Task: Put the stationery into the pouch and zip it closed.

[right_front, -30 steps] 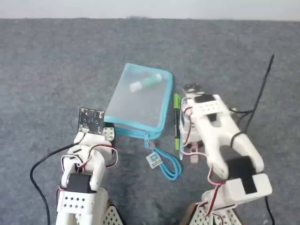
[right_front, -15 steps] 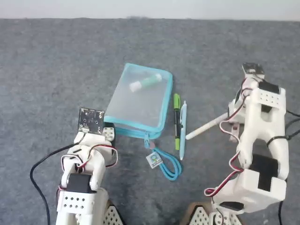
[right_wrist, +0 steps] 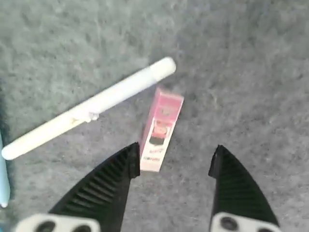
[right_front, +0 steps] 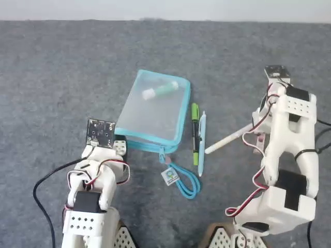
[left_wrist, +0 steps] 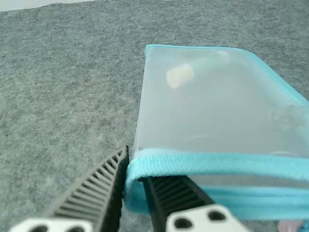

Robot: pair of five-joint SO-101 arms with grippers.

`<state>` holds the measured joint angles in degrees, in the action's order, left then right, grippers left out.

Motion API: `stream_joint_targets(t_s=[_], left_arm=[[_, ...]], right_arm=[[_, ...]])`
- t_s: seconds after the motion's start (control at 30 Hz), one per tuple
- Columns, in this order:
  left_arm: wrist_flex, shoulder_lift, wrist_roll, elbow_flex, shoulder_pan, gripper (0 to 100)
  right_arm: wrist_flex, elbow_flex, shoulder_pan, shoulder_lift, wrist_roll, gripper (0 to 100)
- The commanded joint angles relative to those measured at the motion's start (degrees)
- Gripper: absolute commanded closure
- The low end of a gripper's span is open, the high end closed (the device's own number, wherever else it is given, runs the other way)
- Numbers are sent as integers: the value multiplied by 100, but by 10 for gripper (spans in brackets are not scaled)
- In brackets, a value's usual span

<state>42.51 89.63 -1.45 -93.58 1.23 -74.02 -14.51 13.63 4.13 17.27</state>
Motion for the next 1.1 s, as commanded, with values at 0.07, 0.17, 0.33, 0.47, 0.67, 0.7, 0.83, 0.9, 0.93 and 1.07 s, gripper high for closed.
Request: stream_joint_targets(t_s=[0.07,0.17,0.33,0.47,0.67,0.7,0.83,0.9,0.93,1.07], left_arm=[[-167,70,-26,207,-9,987],[-149,70,132,198,9,987],[-44,70,141,189,9,987],[-18,70,149,189,35,987],[-53,70,158,189,642,987],[-53,70,158,189,721,987],[-70,70,158,101,800,987],[-105,70,158,75,818,987],[-105,70,158,66,818,987],[-141,70,158,48,818,987]], right_arm=[[-189,-176,-312,-154,-633,768],[189,-598,-567,-180,-1204,768],[479,-1002,-611,-444,-1398,768],[743,-1468,-655,-549,-1407,768],[1051,-1670,-611,-523,-1363,768],[1051,-1653,-593,-514,-1363,768],[1147,-1644,-532,-523,-1345,768],[1182,-1644,-391,-541,-1248,768],[1200,-1609,-286,-541,-1222,768],[1226,-1459,-31,-453,-1292,768]])
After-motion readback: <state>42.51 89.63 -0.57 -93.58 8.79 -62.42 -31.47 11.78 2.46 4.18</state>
